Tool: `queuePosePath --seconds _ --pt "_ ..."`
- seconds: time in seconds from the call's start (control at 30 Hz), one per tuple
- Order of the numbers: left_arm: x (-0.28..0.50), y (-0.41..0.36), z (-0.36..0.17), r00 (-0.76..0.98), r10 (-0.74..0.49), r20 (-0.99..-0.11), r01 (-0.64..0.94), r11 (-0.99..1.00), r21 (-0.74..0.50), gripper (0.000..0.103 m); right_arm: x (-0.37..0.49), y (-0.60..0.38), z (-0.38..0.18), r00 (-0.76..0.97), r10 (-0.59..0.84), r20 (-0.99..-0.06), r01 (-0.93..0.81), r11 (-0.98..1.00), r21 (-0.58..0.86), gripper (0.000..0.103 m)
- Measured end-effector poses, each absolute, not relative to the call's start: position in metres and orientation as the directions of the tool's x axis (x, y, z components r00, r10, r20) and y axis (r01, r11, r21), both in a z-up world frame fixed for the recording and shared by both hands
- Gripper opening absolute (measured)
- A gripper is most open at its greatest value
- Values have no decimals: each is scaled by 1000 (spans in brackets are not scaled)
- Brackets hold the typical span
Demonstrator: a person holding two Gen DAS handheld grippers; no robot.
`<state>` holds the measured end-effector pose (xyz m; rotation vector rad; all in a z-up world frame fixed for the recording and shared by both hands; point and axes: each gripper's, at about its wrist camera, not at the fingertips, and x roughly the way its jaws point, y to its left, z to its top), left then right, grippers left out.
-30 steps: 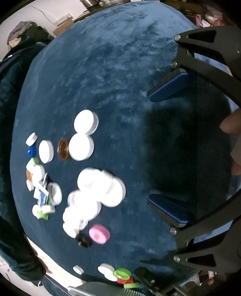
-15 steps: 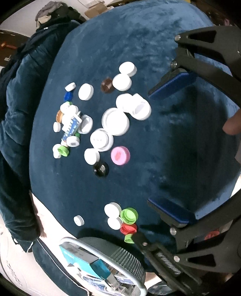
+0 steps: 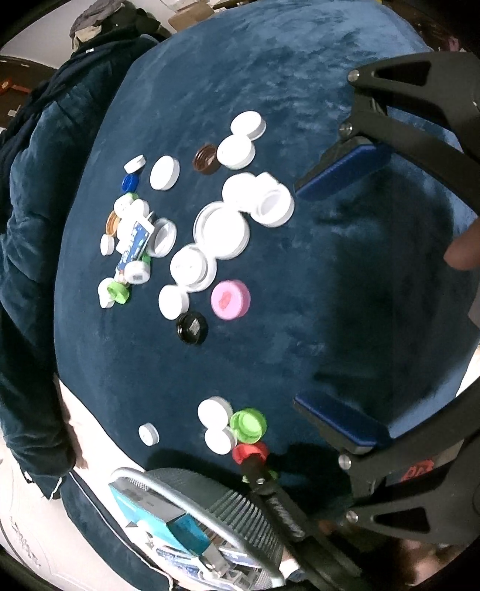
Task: Organize objects
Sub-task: 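Move the right gripper toward the green cap beside the red cap, then grasp the green cap with the right gripper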
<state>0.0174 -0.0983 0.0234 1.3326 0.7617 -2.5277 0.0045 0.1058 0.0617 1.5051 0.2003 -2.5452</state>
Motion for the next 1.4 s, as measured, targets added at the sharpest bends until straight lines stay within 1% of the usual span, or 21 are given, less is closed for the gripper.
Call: queuePosePath --seconds 0.2,0.43,0.47,0.53,0.63,0.67,0.7,0.73,0.77,0.93,1.13,1.33,1.4 --pt "34 -117 27 -569 54 -821 391 -860 -328 31 -5 75 54 -457 -132 -879 322 -946 -25 102" --pt "43 -141 20 -561 75 -825 396 -850 -347 31 -14 45 38 -433 -190 -881 432 -902 -18 102" --pt "44 -141 20 -561 79 -824 395 -849 -350 31 -16 42 36 -431 -191 -882 438 -899 -19 101" --pt "43 -141 17 -557 93 -825 381 -854 -353 31 -20 37 30 -422 -200 -885 452 -892 -14 97" --pt "42 -137 15 -556 90 -826 351 -876 -332 31 -24 28 21 -402 -211 -891 478 -878 -8 87" --pt "43 -136 16 -558 90 -825 344 -880 -329 31 -25 27 20 -404 -210 -890 482 -876 -11 77" --pt "42 -136 16 -558 91 -825 335 -885 -324 31 -26 25 19 -411 -217 -886 488 -873 -13 59" --pt "42 -135 16 -560 93 -823 329 -887 -323 31 -26 24 20 -415 -230 -880 494 -869 -6 50" --pt "42 -136 16 -562 94 -822 328 -887 -326 31 -26 23 21 -420 -238 -876 495 -869 -1 32" --pt "43 -133 20 -576 124 -808 308 -883 -354 31 -20 35 33 -425 -280 -861 473 -880 53 31" --pt "45 -114 38 -611 201 -766 204 -895 -397 31 -14 53 50 -438 -312 -843 394 -910 131 31" --pt "45 -102 67 -637 207 -743 143 -915 -378 31 -15 70 76 -469 -331 -819 332 -925 183 31" --pt "44 -102 84 -649 181 -739 137 -928 -347 31 -17 70 87 -470 -326 -820 324 -928 183 31"
